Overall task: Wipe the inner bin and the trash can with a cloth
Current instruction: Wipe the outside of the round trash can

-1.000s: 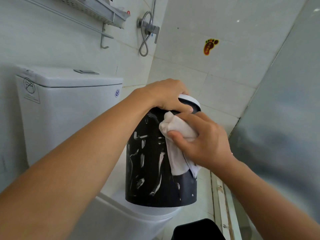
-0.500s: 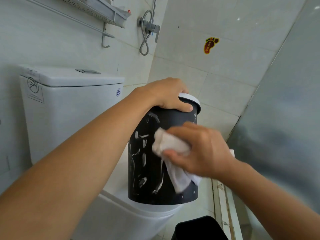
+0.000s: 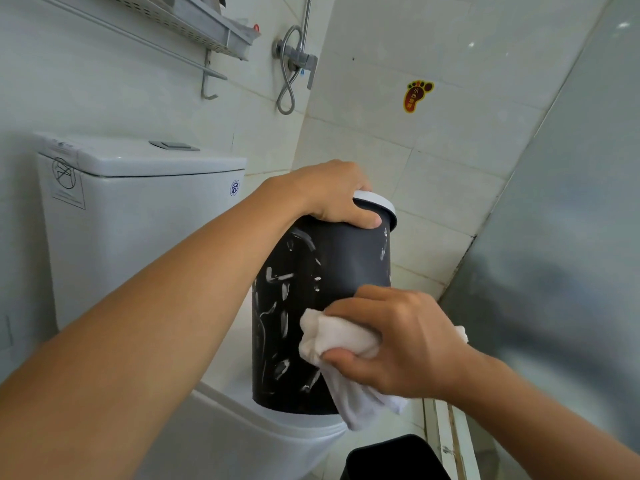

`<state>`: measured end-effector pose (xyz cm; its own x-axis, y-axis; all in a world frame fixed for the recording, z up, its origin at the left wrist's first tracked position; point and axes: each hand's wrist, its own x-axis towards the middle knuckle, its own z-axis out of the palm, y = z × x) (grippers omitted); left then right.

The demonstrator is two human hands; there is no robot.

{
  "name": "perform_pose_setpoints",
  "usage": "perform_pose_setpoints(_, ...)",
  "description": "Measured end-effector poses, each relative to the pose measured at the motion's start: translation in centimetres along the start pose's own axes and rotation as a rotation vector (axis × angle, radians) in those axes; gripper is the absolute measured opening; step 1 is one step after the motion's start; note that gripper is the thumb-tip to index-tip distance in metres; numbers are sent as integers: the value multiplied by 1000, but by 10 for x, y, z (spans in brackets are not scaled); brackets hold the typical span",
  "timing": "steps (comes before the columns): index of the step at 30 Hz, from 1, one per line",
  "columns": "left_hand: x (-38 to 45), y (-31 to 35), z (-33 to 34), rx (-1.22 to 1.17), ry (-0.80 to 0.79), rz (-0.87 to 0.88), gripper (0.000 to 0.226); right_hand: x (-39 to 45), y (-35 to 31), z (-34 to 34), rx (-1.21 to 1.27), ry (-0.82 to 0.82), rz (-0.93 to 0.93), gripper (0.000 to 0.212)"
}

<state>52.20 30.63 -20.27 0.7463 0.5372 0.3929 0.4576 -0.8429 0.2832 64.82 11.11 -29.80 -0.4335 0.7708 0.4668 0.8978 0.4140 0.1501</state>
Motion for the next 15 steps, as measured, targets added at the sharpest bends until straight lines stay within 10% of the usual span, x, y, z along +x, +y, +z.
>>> perform_pose_setpoints(5,-1,-4,-1,10,25,-27,50,17,22,4,109,368,312,35)
perform_pose_setpoints(15,-12,-28,-8,-32,41,-127,39,-29,23,22,253,232,305,35)
